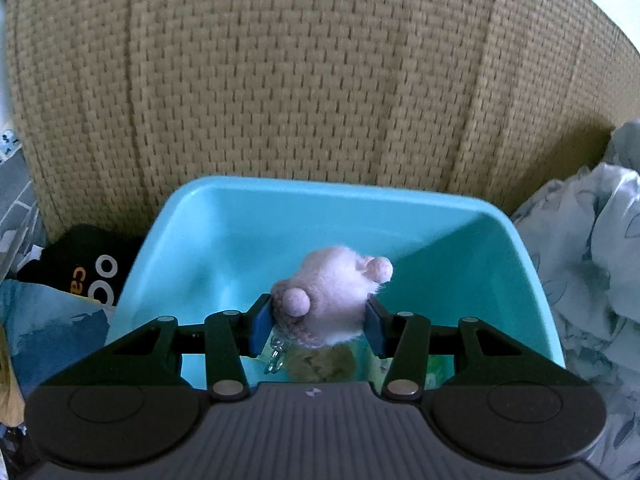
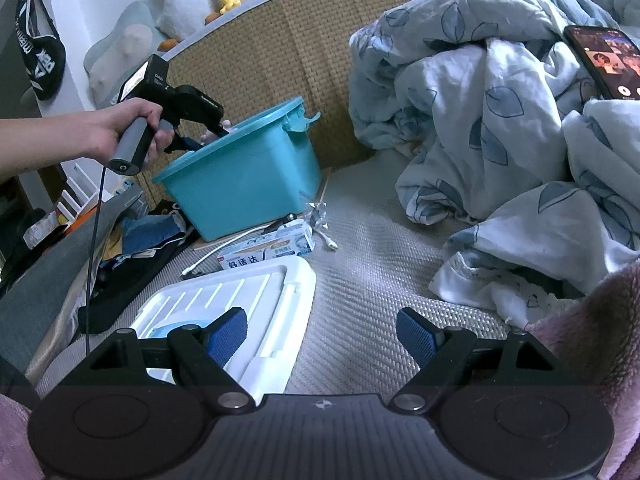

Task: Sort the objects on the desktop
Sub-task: 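Lift the pink plush keychain with the left tool over the teal bin, then open the left tool to drop the keychain into the teal bin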

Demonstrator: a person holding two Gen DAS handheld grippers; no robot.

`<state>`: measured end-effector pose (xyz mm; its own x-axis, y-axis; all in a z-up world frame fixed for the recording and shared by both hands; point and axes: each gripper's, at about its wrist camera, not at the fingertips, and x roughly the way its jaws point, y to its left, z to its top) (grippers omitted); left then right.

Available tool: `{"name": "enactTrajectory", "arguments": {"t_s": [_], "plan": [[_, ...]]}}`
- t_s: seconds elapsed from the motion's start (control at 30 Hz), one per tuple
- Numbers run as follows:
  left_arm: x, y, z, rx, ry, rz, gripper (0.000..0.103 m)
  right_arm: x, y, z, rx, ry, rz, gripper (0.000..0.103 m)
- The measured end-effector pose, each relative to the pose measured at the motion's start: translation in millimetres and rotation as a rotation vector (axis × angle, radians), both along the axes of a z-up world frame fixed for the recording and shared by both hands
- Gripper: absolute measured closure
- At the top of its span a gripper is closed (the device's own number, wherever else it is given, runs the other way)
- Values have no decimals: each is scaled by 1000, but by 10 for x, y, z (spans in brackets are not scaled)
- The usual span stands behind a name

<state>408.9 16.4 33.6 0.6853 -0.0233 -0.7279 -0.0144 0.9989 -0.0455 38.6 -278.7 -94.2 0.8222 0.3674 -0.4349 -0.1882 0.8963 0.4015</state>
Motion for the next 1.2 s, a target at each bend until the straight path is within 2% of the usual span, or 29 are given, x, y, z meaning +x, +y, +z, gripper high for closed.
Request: {"name": "enactTrajectory", "arguments": {"t_s": [0.43, 1.2], "plan": [[130, -43, -125, 28, 72, -17, 52, 8, -17, -9, 9, 8, 0, 17], [98, -56, -178, 49, 91, -33, 49, 20, -6, -2, 8, 10, 0, 17]]}}
